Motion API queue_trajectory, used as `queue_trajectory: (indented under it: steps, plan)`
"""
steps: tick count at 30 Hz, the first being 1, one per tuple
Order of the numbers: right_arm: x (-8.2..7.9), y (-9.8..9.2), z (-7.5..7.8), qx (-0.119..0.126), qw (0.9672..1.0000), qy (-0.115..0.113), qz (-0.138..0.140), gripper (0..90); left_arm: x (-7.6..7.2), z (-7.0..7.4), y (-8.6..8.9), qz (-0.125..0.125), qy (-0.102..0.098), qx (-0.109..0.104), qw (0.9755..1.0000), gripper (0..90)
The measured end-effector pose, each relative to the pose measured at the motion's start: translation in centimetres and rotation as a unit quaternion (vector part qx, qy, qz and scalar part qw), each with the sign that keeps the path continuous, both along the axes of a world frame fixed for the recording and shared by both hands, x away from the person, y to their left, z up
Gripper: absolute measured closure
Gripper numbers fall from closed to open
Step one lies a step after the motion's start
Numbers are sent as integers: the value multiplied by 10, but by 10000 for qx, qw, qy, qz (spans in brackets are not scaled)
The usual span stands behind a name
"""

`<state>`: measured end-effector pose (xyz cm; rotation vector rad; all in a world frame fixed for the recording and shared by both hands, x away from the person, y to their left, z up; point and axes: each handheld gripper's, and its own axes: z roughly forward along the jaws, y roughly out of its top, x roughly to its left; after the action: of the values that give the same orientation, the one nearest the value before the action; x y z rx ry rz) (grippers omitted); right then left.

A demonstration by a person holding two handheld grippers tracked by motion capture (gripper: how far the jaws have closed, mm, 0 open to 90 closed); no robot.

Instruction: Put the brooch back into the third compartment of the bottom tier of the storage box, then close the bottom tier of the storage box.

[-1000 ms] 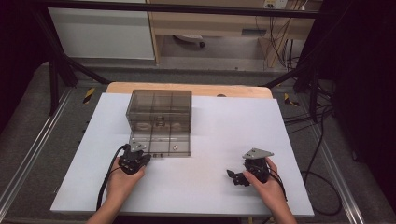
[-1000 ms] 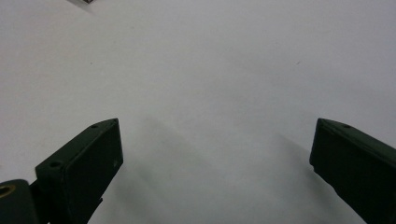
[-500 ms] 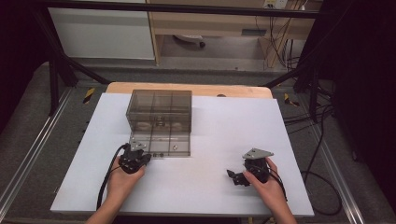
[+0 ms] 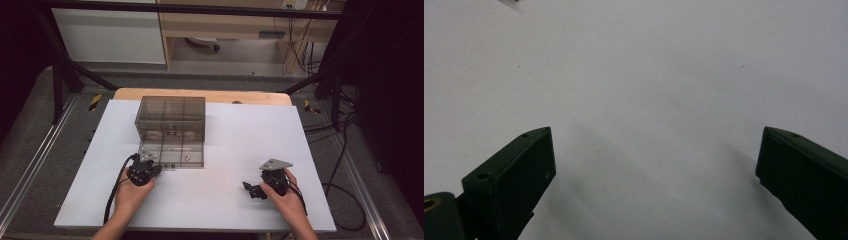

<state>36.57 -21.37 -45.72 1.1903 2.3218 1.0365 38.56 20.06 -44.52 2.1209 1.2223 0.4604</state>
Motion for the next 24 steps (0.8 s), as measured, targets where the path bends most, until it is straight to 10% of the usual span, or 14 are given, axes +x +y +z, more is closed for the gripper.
queue_trajectory:
  steps: [24]
  plan:
    - [0,0,0,53,10000,-17,-16,29,3,2,-2,-56,57,65,9999,900]
